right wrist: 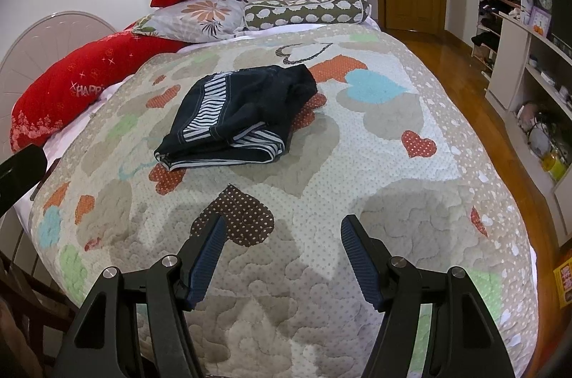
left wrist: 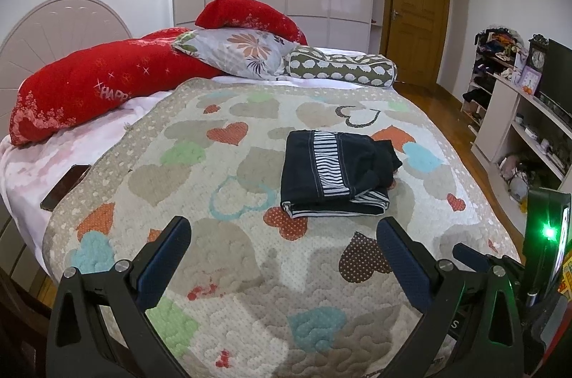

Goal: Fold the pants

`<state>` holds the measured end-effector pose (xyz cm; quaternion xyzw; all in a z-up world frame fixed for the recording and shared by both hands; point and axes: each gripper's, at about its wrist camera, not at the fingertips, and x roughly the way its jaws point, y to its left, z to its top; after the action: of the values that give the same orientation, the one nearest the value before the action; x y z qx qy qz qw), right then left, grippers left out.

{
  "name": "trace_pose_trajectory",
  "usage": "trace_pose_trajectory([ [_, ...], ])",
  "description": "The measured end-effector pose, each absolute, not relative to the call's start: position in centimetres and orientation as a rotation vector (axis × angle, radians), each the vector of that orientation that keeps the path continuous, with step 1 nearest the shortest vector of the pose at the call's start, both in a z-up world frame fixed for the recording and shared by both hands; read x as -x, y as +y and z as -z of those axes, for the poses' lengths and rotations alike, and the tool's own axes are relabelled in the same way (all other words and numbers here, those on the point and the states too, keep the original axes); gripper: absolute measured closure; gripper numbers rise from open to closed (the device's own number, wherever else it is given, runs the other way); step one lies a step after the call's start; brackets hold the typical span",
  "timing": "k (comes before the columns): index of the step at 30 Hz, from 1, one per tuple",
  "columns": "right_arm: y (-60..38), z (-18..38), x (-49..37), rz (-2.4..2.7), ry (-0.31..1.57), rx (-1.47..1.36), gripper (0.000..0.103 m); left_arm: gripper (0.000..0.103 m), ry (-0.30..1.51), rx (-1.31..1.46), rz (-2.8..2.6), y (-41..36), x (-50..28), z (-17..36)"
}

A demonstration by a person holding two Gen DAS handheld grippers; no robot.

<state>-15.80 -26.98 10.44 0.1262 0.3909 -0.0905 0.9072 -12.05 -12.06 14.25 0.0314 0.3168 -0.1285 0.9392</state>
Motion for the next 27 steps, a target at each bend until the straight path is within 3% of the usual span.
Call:
trace_pose_trajectory([
  [5,-26.9,-10.3,15.9,0.184,0.806,-0.260,0.032,0.000,0.624,-0.059,0.255,-11.9,12.1,-14.3],
  [12,-27.1,-11.1,16.6,0.180,0.737,-0.270,0.032,0.000,0.458,0.005,0.213,-10.1,13.5,-16.9],
  [20,-27.2,-12.2,17.1,0.186,0.672,-0.279,0.031,0.000,0.444,0.008,0.188,-8.2,12.6,-19.0],
  [27,-26.9,-12.2,17.1,0.182,0.681,-0.270,0.031,0.000,0.554,-0.017,0.215,-9.0,11.9,-17.0],
])
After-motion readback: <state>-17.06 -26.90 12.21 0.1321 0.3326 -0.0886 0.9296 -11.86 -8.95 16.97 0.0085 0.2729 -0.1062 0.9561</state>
